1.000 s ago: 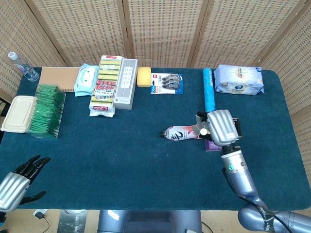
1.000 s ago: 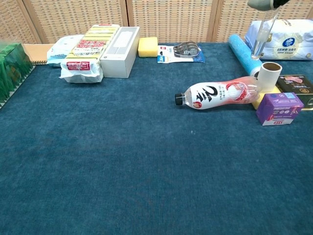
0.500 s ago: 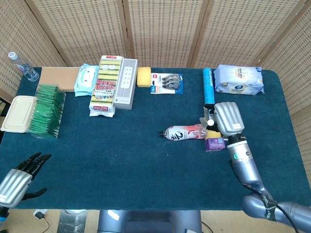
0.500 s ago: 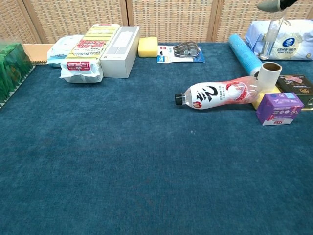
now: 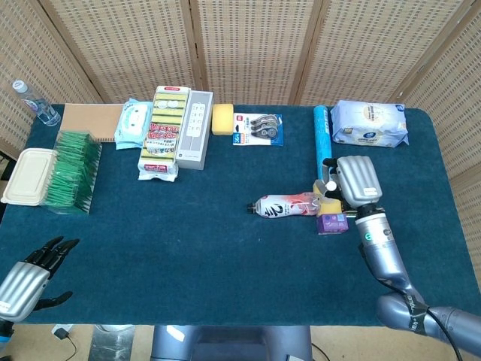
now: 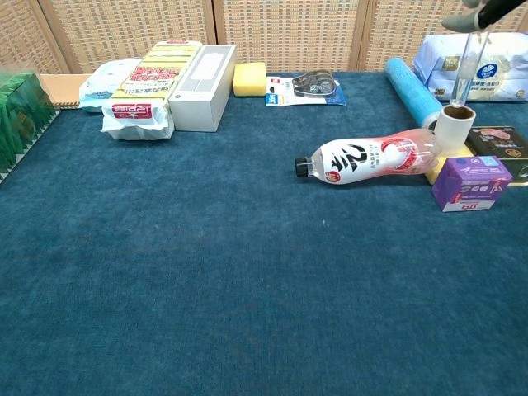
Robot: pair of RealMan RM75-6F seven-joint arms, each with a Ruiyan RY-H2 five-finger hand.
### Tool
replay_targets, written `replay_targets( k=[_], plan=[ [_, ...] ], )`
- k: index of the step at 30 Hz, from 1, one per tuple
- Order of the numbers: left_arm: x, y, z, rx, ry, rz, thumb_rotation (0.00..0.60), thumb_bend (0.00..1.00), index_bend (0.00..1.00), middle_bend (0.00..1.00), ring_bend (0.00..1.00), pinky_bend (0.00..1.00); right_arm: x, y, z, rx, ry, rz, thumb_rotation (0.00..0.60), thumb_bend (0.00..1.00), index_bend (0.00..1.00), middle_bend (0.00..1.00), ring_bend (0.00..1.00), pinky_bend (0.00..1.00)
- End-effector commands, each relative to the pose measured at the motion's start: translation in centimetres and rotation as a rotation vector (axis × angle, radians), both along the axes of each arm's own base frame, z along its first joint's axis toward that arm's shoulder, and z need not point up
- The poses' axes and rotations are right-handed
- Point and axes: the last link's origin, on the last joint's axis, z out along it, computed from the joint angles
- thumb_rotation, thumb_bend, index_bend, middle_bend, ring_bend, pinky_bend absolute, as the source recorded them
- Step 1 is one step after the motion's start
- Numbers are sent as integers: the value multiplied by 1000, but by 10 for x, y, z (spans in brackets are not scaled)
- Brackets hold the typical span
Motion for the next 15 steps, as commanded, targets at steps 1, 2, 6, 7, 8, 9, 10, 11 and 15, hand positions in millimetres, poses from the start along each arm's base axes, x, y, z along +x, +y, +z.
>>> replay_targets(
  k=[1,2,6,7,8,9,10,11,15],
  plan=[
    [0,1,-1,-3,3,0,600,114,0,169,105,298,-1,-2,0,4,-1,-6,600,429,786,994,1000,1000],
    [0,2,-3,-7,7,4,600,113,1,169,105,298,-3,-2,-1,6,5,-9,600,428,786,994,1000,1000],
    [0,5,-6,-17,19,10,600,113,1,170,104,298,-6,-4,-2,15,13,-15,600,428,786,994,1000,1000],
    [1,5,-7,-20,19,10,600,113,1,170,104,299,-7,-4,-2,18,15,-18,600,428,786,994,1000,1000],
    [1,5,-7,-22,19,11,600,113,1,170,104,299,-8,-4,-2,20,16,-19,600,428,786,994,1000,1000],
    [1,5,-7,-22,20,11,600,113,1,170,104,299,-9,-4,-2,22,17,-19,600,428,786,994,1000,1000],
    [1,6,-7,-21,20,13,600,113,1,170,104,299,-10,-4,-2,25,18,-20,600,429,786,994,1000,1000],
    [1,6,-7,-20,21,15,600,114,1,170,105,298,-11,-4,-2,27,20,-20,600,429,786,994,1000,1000],
    [1,7,-8,-17,25,23,600,113,1,170,105,299,-13,-8,-5,39,23,-26,600,429,786,994,1000,1000]
  ],
)
